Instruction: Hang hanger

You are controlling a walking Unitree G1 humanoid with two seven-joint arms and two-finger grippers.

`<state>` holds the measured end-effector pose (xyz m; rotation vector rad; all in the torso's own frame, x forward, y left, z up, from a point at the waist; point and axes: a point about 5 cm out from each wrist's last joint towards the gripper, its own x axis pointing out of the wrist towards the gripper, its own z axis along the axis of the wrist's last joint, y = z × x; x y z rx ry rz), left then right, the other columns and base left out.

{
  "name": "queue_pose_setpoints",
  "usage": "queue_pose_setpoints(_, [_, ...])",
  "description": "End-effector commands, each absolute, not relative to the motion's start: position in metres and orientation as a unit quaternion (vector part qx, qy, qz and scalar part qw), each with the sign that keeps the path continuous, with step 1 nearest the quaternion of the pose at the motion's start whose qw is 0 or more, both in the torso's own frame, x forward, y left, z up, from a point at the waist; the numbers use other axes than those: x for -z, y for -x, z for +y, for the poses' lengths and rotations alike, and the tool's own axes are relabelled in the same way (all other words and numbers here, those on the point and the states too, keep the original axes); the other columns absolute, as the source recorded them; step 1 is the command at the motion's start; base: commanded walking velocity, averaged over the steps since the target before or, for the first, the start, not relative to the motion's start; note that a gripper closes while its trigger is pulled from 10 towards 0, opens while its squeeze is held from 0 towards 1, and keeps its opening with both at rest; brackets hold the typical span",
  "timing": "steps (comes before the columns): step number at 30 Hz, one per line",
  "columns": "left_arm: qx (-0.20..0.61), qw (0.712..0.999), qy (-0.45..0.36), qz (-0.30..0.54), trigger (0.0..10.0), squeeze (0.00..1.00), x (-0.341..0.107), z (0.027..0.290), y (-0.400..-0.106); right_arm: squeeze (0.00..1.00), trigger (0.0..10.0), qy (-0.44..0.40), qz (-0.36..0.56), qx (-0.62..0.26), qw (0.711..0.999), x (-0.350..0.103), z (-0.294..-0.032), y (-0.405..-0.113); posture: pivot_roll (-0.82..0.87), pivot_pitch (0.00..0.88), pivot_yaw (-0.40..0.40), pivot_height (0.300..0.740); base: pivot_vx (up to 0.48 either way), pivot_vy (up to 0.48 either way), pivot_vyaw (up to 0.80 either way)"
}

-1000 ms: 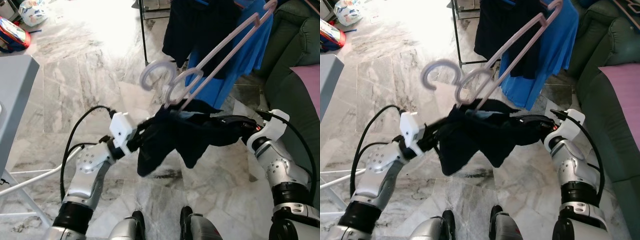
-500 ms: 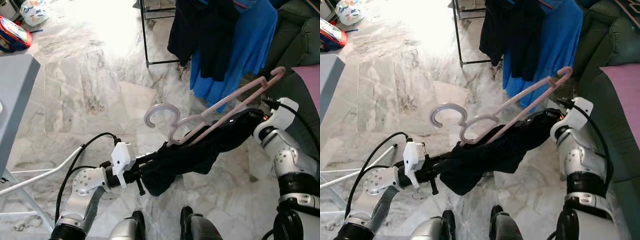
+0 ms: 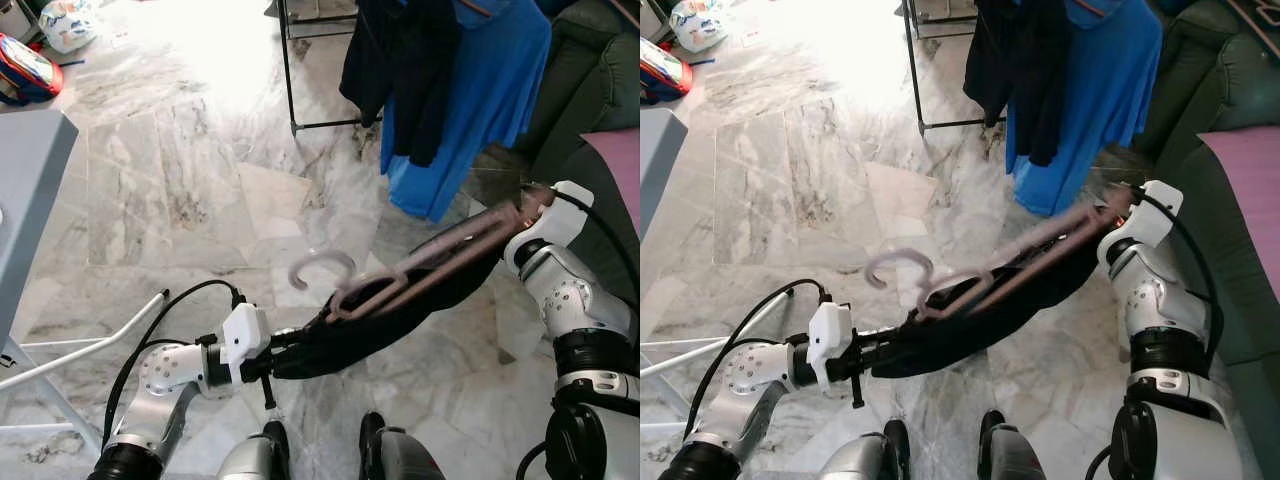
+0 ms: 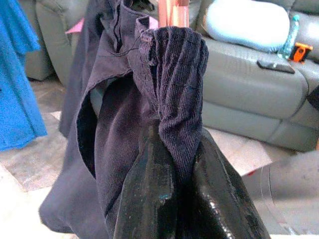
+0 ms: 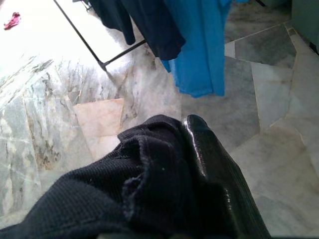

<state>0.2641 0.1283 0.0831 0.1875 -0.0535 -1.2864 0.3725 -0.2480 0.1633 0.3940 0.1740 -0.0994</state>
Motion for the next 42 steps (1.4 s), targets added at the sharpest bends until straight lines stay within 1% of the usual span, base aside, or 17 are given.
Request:
queue_pose_setpoints(1, [0.611, 0.784, -0.11, 0.011, 0.0, 0.0, -0.069, 0.138, -0.257, 0.0, 0.0, -0.192, 0.062, 0.071, 0.977, -0.177, -0.259, -0.373, -0.02, 0.302, 0.036, 0.74, 0.0, 0.0, 0.0])
queue_pose_setpoints(7, [0.607, 0.783, -0.134, 0.018, 0.0, 0.0, -0.064, 0.143, -0.261, 0.0, 0.0, -0.191, 0.056, 0.068, 0.978, -0.18, -0.259, -0.373, -0.03, 0.302, 0.039, 0.74, 0.0, 0.0, 0.0])
queue_pose_setpoints(10, [0.595, 0.79, -0.149, 0.019, 0.0, 0.0, -0.062, 0.145, -0.264, 0.0, 0.0, -0.19, 0.055, 0.067, 0.978, -0.18, -0.258, -0.373, -0.03, 0.302, 0.04, 0.74, 0.0, 0.0, 0.0])
queue_pose_setpoints(15, [0.533, 0.832, -0.153, 0.01, 0.0, 0.0, -0.06, 0.154, -0.275, 0.0, 0.0, -0.19, 0.055, 0.061, 0.978, -0.18, -0.254, -0.373, -0.03, 0.3, 0.041, 0.74, 0.0, 0.0, 0.0])
queue_pose_setpoints(17, [0.53, 0.834, -0.157, 0.008, 0.0, 0.0, -0.06, 0.155, -0.276, 0.0, 0.0, -0.19, 0.055, 0.06, 0.978, -0.18, -0.253, -0.373, -0.03, 0.3, 0.04, 0.74, 0.0, 0.0, 0.0])
queue_pose_setpoints(20, [0.485, 0.862, -0.146, 0.004, 0.0, 0.0, -0.059, 0.16, -0.28, 0.0, 0.0, -0.189, 0.055, 0.055, 0.979, -0.181, -0.251, -0.373, -0.03, 0.299, 0.036, 0.74, 0.0, 0.0, 0.0])
queue_pose_setpoints(23, [0.475, 0.867, -0.149, 0.003, 0.0, 0.0, -0.058, 0.162, -0.282, 0.0, 0.0, -0.184, 0.054, 0.047, 0.98, -0.182, -0.248, -0.374, -0.03, 0.297, 0.031, 0.74, 0.0, 0.0, 0.0])
queue_pose_setpoints(27, [0.474, 0.866, -0.156, 0.001, 0.0, 0.0, -0.057, 0.163, -0.282, 0.0, 0.0, -0.167, 0.042, 0.041, 0.984, -0.187, -0.246, -0.375, -0.02, 0.296, 0.026, 0.74, 0.0, 0.0, 0.0])
queue_pose_setpoints(31, [0.468, 0.867, -0.172, -0.008, 0.0, 0.0, -0.059, 0.165, -0.284, 0.0, 0.0, -0.154, 0.027, 0.016, 0.988, -0.198, -0.237, -0.379, -0.02, 0.292, 0.015, 0.74, 0.0, 0.0, 0.0])
queue_pose_setpoints(37, [0.436, 0.883, -0.17, -0.038, 0.0, 0.0, -0.068, 0.163, -0.292, 0.0, 0.0, -0.153, 0.037, 0.0, 0.987, -0.193, -0.227, -0.38, -0.01, 0.281, 0.006, 0.74, 0.0, 0.0, 0.0])
queue_pose_setpoints(42, [0.437, 0.882, -0.165, -0.062, 0.0, 0.0, -0.071, 0.156, -0.292, 0.0, 0.0, -0.158, 0.042, 0.004, 0.987, -0.187, -0.229, -0.377, 0.0, 0.284, 0.009, 0.74, 0.0, 0.0, 0.0])
